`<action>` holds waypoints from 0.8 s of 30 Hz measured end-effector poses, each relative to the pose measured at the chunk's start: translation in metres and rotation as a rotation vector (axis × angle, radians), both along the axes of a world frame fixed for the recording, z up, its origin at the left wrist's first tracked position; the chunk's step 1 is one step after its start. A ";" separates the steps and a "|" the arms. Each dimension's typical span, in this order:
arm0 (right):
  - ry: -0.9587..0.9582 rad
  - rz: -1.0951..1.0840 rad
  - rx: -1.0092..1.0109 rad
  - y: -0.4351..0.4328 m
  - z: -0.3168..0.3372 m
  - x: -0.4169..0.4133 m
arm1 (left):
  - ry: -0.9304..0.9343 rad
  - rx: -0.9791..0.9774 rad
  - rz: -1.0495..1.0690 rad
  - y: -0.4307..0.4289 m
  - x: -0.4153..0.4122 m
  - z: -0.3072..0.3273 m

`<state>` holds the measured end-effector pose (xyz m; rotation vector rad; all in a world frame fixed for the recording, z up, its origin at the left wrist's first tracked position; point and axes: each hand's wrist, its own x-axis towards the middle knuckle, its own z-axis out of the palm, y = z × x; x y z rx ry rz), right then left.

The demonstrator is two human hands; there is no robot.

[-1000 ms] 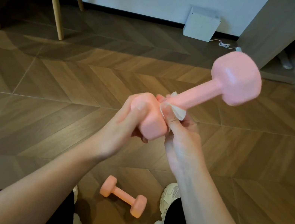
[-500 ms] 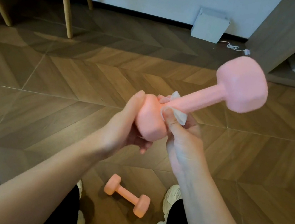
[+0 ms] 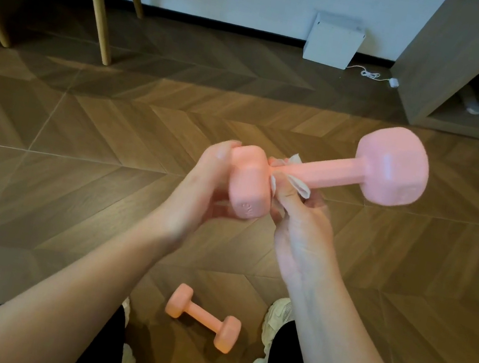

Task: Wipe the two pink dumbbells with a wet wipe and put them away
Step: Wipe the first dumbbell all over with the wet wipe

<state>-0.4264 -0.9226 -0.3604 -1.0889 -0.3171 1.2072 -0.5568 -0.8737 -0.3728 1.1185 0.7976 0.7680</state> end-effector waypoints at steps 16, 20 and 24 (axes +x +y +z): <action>0.069 -0.058 -0.126 0.005 -0.004 -0.006 | 0.226 0.520 -0.105 -0.001 -0.011 -0.007; 0.050 -0.044 -0.187 0.007 -0.007 -0.007 | 0.218 0.427 -0.047 -0.006 -0.007 -0.008; 0.098 -0.038 -0.174 0.009 -0.005 -0.001 | 0.241 0.464 -0.018 -0.007 -0.007 -0.003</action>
